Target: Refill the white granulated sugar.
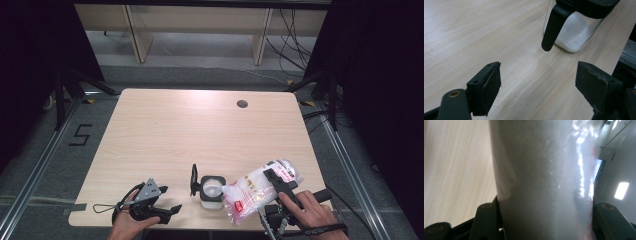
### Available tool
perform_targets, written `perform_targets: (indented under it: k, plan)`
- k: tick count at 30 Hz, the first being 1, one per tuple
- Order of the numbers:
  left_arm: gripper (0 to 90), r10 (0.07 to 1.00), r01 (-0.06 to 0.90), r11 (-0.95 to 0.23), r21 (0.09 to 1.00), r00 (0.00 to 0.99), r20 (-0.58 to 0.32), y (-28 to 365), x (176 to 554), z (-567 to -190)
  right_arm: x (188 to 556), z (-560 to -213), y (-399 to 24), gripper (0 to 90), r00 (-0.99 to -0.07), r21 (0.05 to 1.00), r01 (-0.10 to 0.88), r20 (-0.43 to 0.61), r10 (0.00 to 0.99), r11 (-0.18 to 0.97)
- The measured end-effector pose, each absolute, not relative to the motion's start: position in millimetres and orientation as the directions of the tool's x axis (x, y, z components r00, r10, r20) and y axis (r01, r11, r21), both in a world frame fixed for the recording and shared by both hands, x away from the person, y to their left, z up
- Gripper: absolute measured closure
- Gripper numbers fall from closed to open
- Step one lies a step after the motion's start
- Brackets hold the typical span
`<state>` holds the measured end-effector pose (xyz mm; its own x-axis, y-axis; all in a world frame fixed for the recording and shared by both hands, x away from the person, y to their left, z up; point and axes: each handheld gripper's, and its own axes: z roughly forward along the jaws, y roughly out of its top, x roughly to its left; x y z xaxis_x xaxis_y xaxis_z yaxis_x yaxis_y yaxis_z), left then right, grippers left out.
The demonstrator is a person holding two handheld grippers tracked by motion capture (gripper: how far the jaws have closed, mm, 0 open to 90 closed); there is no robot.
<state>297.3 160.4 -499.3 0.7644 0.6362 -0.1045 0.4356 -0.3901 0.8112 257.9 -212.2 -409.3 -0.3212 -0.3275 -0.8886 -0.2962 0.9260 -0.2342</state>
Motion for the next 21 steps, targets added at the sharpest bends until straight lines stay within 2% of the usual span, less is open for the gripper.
perform_targets:
  k: [4, 8, 13, 15, 18, 19, 21]
  plan:
    - [20.0, 0.63, 0.436, -0.41, 0.801, 0.771, -0.097, 161.7, 297.6, -498.3, 258.4, -409.7, -212.2, 45.9, -0.308, -0.226, -0.309, -0.895, -0.322, 0.924]
    - [20.0, 0.642, 0.455, -0.383, 0.804, 0.757, -0.123, 159.5, 296.0, -499.2, 257.9, -409.7, -211.6, 45.9, -0.312, -0.229, -0.309, -0.893, -0.326, 0.923]
    - [20.0, 0.63, 0.431, -0.41, 0.804, 0.771, -0.092, 161.6, 297.6, -498.4, 257.9, -409.4, -211.9, 46.0, -0.312, -0.229, -0.307, -0.893, -0.325, 0.924]
    - [20.0, 0.64, 0.449, -0.386, 0.806, 0.759, -0.117, 160.0, 296.7, -499.0, 257.0, -410.8, -213.1, 46.0, -0.326, -0.205, -0.293, -0.897, -0.299, 0.934]
    - [20.0, 0.63, 0.437, -0.41, 0.801, 0.77, -0.098, 161.5, 297.2, -498.3, 257.6, -408.7, -211.7, 45.9, -0.307, -0.229, -0.311, -0.894, -0.326, 0.922]
    - [20.0, 0.639, 0.451, -0.387, 0.805, 0.76, -0.118, 160.3, 296.3, -499.6, 257.5, -408.8, -211.8, 45.9, -0.308, -0.227, -0.313, -0.895, -0.324, 0.922]
    - [20.0, 0.641, 0.435, -0.386, 0.813, 0.76, -0.103, 160.3, 297.3, -499.8, 257.8, -409.1, -211.5, 46.0, -0.309, -0.225, -0.316, -0.894, -0.323, 0.922]
